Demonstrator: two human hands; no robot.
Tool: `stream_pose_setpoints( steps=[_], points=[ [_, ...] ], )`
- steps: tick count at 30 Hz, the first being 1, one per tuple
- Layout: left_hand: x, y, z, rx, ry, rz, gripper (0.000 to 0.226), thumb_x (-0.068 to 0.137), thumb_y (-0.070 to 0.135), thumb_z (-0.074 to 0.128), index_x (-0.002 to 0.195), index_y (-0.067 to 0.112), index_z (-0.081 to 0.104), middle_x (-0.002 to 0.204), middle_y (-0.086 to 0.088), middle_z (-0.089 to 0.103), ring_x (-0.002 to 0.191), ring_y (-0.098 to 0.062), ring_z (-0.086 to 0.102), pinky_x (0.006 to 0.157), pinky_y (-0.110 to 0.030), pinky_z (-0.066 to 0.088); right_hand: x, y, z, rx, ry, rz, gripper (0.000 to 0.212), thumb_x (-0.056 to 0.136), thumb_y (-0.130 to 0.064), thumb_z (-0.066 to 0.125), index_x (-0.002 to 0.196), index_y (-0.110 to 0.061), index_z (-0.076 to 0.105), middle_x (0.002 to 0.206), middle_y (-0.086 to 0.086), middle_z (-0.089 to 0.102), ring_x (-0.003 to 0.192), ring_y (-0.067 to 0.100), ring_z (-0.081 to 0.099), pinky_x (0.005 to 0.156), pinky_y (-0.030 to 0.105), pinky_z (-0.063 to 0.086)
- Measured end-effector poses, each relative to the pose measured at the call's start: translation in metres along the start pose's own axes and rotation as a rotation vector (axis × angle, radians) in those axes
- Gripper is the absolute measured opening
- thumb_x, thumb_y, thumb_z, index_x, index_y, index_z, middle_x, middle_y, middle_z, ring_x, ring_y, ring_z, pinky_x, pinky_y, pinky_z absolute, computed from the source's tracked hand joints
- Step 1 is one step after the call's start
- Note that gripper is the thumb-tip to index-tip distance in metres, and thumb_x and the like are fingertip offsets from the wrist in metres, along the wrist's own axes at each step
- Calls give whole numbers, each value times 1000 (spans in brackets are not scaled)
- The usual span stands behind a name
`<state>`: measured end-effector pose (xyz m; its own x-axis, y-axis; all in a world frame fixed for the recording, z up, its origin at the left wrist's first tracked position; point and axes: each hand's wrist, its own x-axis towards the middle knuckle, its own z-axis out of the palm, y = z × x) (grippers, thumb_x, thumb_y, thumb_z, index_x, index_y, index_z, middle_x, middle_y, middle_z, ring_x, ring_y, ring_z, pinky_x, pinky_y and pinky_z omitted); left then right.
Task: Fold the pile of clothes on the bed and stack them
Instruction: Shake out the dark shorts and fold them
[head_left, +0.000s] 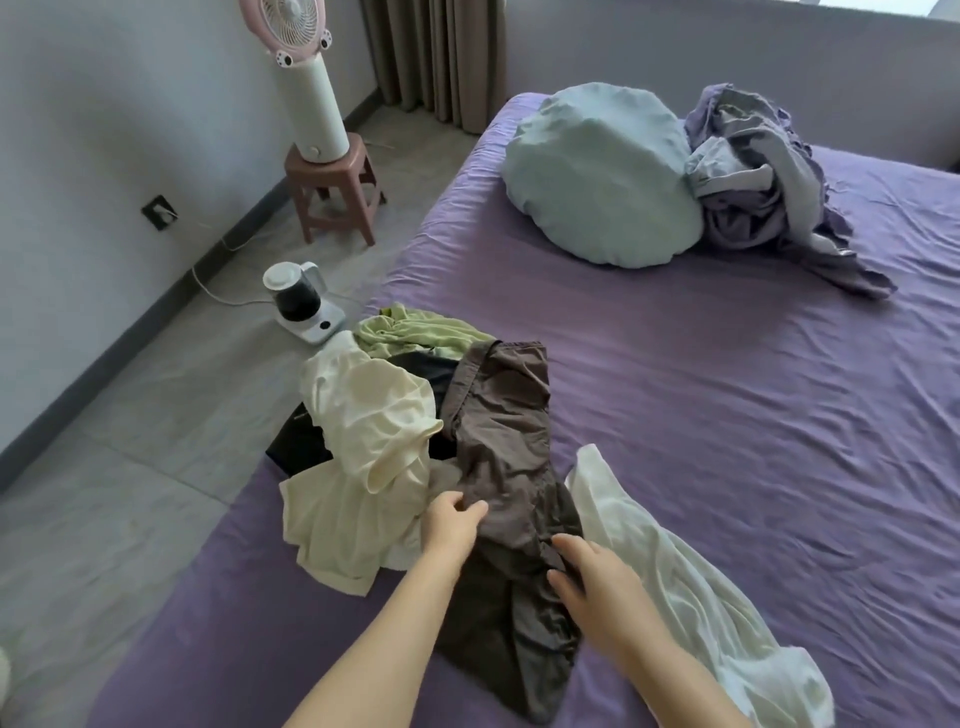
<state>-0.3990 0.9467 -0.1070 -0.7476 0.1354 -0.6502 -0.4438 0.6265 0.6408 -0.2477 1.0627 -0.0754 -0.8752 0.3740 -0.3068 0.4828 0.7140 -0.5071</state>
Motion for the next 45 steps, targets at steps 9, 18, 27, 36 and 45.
stream_pose_setpoints(
  steps=[9,18,27,36,45],
  points=[
    [-100,63,23,-369,-380,252,16,89,2,61,86,14,71,77,4,72,74,-6,68,69,-17,52,-9,-10,-38,445,220,-81,76,81,-6,71,143,-23,32,147,-5,39,135,7,36,111,19,29],
    [-157,110,-9,163,-75,864,38,83,4,61,117,20,63,115,4,58,106,-8,55,95,-19,44,-79,-15,-150,978,361,-89,28,93,2,51,102,-20,66,90,-10,71,89,2,61,80,13,46],
    [-243,162,11,422,-219,1168,19,86,18,69,104,11,70,107,0,68,109,-15,58,102,-33,38,-180,7,-235,972,622,-170,14,91,-9,59,83,-15,70,75,-9,67,71,4,57,64,14,46],
    [-388,175,87,356,-549,1318,10,92,17,62,97,18,71,93,7,69,84,-1,59,84,-19,45,-313,71,-289,-81,899,-270,49,76,-18,80,121,-20,62,125,-1,58,122,21,51,104,29,34],
    [-511,167,158,362,-685,1366,12,83,12,73,84,22,66,69,10,64,64,0,56,66,-15,44,-433,103,-318,-565,664,-12,68,85,-68,43,137,-26,48,121,-6,66,126,14,51,116,47,16]
  ],
)
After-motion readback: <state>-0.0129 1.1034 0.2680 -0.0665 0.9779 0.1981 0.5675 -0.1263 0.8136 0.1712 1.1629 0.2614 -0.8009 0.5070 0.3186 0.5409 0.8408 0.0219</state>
